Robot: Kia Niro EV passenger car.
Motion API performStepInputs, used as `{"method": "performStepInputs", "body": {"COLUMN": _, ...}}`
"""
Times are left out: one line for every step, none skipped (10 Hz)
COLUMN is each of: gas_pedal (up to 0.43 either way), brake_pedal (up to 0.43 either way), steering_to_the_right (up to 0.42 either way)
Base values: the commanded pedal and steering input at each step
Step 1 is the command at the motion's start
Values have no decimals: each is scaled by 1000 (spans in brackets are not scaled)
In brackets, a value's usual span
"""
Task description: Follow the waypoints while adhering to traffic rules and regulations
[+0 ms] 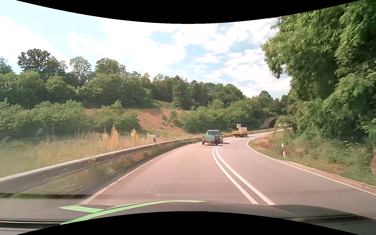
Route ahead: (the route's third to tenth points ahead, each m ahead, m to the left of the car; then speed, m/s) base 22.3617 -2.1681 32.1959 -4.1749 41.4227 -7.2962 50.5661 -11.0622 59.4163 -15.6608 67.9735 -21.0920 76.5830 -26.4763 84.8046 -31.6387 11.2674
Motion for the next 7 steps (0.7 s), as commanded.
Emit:
{"method": "performStepInputs", "body": {"gas_pedal": 260, "brake_pedal": 0, "steering_to_the_right": 13}}
{"method": "performStepInputs", "body": {"gas_pedal": 260, "brake_pedal": 0, "steering_to_the_right": 19}}
{"method": "performStepInputs", "body": {"gas_pedal": 260, "brake_pedal": 0, "steering_to_the_right": 26}}
{"method": "performStepInputs", "body": {"gas_pedal": 268, "brake_pedal": 0, "steering_to_the_right": 31}}
{"method": "performStepInputs", "body": {"gas_pedal": 268, "brake_pedal": 0, "steering_to_the_right": 35}}
{"method": "performStepInputs", "body": {"gas_pedal": 268, "brake_pedal": 0, "steering_to_the_right": 38}}
{"method": "performStepInputs", "body": {"gas_pedal": 268, "brake_pedal": 0, "steering_to_the_right": 42}}
